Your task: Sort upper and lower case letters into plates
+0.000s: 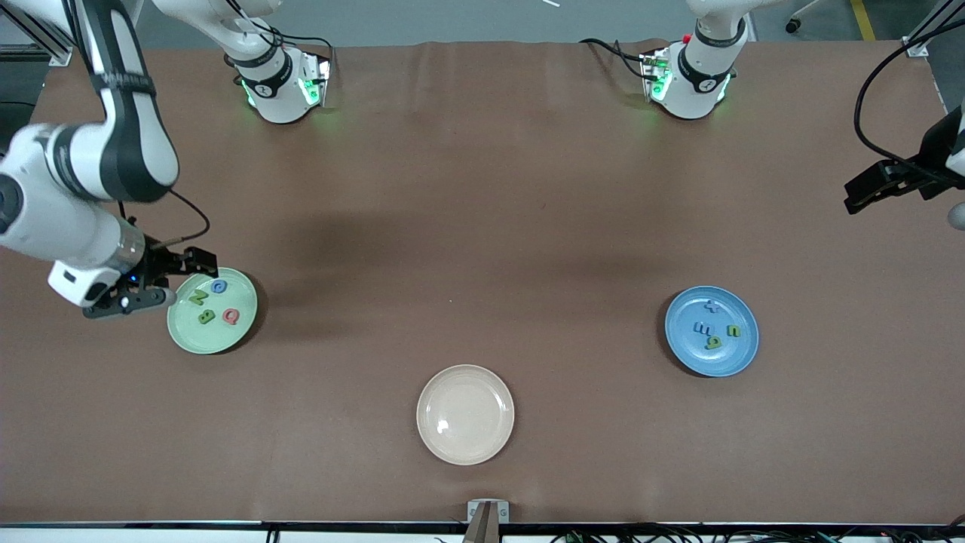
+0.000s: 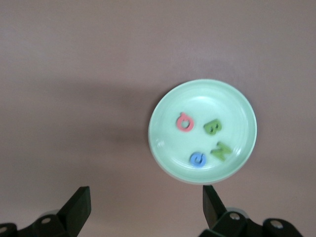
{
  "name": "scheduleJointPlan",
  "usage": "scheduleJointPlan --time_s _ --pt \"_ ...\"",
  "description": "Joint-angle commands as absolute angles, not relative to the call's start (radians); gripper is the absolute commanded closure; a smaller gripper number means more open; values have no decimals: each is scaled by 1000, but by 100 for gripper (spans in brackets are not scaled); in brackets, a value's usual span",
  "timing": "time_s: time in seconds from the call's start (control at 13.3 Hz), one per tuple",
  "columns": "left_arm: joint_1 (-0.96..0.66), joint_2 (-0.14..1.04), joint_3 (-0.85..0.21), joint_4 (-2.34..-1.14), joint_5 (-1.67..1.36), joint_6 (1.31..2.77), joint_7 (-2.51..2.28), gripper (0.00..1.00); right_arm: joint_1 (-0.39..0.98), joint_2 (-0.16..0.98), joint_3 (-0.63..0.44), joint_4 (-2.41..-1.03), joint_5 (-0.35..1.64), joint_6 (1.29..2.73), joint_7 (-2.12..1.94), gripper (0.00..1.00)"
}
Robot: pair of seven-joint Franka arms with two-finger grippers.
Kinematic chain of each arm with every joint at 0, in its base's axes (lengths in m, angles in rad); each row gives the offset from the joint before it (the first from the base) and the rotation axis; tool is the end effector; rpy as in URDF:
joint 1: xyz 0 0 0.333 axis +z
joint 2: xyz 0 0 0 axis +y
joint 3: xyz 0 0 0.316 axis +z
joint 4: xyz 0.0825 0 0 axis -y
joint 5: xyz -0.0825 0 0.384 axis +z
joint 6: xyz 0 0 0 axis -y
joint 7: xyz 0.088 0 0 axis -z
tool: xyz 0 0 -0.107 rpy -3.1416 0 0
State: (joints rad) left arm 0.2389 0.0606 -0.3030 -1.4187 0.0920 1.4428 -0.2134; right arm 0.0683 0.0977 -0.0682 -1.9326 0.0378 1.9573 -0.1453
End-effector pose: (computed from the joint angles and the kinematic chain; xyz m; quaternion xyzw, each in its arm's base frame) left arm 0.5594 -0.0190 0.6523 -0.9960 -0.0797 0.0117 0.0387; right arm 0.5736 0.0034 0.4301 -0.9971 -0.0649 0.0352 0.0165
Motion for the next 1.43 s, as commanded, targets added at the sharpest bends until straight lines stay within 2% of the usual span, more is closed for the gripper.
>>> scheduleJointPlan --time_s 0.0,0.22,0.6,1.35 --pt "89 -41 -105 -1525 26 1442 -131 0 95 -52 -66 -1977 41 1872 33 0" --pt "71 -97 -74 -1598 0 1450 -72 0 101 -104 -69 -1881 41 1725 147 0" --pt "75 -98 -72 -1598 12 1451 -71 0 63 -92 -77 -1660 38 1547 150 0" --pt "74 -87 -92 -1601 15 1493 -71 0 15 -78 -77 -1545 25 1542 141 0"
